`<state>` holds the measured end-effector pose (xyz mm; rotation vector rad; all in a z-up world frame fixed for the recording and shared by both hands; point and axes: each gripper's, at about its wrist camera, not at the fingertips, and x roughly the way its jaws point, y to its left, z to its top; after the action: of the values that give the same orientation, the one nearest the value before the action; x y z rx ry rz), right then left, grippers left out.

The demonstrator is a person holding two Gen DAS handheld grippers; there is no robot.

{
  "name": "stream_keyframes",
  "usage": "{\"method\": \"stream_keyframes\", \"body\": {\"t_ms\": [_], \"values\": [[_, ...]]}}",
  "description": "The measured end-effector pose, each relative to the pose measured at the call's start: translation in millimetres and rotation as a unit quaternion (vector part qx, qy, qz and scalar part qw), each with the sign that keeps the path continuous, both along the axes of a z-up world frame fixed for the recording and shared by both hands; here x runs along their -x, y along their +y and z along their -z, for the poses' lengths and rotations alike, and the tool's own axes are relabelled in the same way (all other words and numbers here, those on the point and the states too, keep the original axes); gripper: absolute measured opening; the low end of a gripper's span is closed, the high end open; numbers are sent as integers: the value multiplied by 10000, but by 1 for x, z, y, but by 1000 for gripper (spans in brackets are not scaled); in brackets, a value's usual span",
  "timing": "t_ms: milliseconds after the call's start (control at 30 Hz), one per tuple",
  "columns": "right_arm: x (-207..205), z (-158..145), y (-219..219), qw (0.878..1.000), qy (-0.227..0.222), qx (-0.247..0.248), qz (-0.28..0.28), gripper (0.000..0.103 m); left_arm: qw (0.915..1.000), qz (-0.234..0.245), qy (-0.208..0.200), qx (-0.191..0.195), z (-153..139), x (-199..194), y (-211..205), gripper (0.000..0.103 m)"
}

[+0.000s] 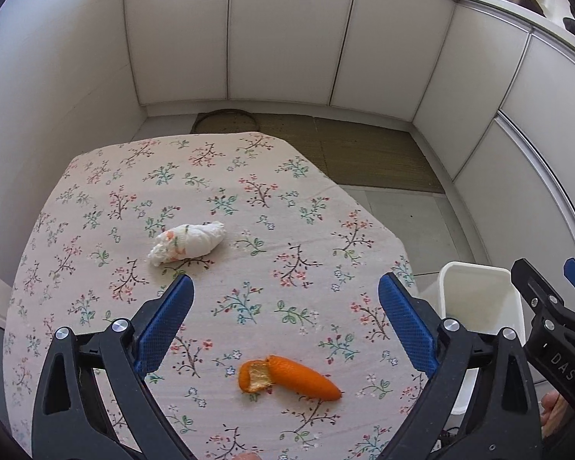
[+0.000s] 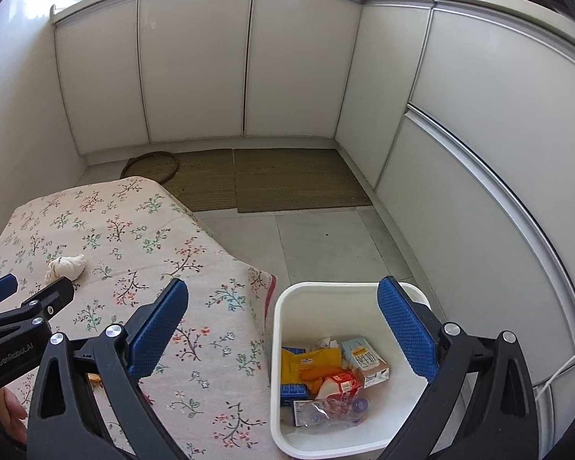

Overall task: Collect trash
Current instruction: 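Move both grippers back over the table toward the tissue and peel, then grasp the white tissue bundle with the right gripper and lift it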

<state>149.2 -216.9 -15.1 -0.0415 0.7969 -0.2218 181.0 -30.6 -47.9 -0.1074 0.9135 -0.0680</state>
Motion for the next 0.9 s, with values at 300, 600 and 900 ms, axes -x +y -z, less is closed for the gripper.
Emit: {"method": "stream_keyframes", "body": {"t_ms": [300,600,900], "values": [[-23,17,57,9979,149,214,-588,96,9974,-665,222,187,11,-6,71,93],[-48,28,113,9914,197,389,-1236,96,9913,-1202,433,308,18,-11,119,93],[-66,61,188,9663,397,724,-2440,96,9690,-2350,431,629,4,-15,201,93]]}}
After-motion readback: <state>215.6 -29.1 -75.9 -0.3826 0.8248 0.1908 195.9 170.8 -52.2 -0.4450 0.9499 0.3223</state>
